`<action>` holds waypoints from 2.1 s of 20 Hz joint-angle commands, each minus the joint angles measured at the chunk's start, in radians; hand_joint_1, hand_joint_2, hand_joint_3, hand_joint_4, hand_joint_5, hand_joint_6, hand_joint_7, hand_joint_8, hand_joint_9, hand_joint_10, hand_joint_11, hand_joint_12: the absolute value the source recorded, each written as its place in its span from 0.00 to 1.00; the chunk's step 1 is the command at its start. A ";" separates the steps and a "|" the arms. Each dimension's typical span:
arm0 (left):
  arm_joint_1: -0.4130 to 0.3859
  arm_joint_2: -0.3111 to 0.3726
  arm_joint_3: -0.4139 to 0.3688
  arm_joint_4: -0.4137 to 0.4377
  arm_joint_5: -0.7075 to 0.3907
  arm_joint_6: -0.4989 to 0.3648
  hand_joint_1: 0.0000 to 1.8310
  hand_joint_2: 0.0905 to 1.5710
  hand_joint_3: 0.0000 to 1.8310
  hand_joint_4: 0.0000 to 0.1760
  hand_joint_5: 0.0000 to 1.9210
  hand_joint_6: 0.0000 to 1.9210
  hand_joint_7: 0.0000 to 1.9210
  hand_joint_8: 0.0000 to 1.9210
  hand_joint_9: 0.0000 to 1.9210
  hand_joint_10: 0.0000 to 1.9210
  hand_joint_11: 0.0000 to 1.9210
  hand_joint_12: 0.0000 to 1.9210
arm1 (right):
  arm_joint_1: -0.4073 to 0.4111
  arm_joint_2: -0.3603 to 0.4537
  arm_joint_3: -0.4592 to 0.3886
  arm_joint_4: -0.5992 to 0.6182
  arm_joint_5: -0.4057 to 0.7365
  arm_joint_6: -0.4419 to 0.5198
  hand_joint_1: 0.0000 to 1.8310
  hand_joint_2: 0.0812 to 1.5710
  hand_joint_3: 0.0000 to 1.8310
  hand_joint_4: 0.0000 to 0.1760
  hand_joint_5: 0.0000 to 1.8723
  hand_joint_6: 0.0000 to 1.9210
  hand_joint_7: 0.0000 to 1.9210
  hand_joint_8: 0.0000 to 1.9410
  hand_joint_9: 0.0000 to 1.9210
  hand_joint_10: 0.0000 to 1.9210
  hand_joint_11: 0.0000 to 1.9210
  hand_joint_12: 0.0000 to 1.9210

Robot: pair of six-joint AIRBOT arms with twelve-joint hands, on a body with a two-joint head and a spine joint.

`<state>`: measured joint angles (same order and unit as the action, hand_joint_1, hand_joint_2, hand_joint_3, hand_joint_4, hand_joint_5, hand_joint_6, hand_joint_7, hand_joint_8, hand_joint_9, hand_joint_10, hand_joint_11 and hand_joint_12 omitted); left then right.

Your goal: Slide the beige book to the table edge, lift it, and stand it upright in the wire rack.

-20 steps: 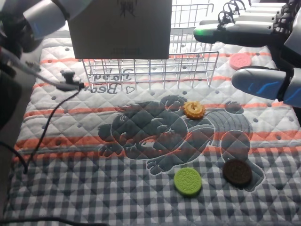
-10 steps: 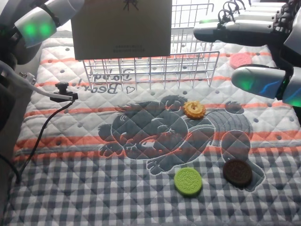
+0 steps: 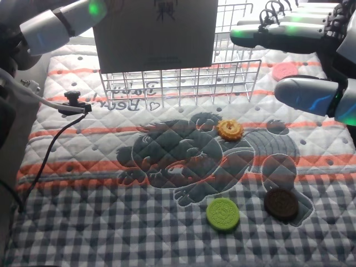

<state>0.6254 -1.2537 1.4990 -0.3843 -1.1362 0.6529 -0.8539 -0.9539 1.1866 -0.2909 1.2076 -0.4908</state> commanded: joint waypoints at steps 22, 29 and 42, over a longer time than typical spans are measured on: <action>-0.059 0.027 0.002 0.047 -0.074 0.004 0.75 0.64 0.00 0.00 0.57 0.33 0.62 0.38 0.55 0.53 0.49 0.64 | -0.007 -0.015 0.005 0.059 0.112 0.003 0.00 0.92 0.00 0.00 0.21 0.00 0.21 0.00 0.20 0.00 0.22 0.00; -0.059 0.046 0.004 0.064 -0.082 0.012 0.82 0.64 0.00 0.00 0.57 0.34 0.60 0.36 0.58 0.47 0.43 0.72 | -0.006 0.026 -0.006 0.060 0.142 0.003 0.00 0.93 0.01 0.00 0.22 0.00 0.21 0.00 0.19 0.00 0.18 0.01; -0.114 0.047 0.027 0.134 0.013 0.034 0.70 0.63 0.00 0.00 0.61 0.30 0.64 0.36 0.59 0.56 0.51 0.74 | -0.007 0.021 -0.008 0.060 0.153 0.003 0.00 0.93 0.00 0.00 0.21 0.00 0.19 0.00 0.17 0.00 0.16 0.00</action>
<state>0.5163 -1.2129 1.5208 -0.2459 -1.0073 0.7036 -0.8654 -0.9306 1.1793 -0.2737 1.2442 -0.4911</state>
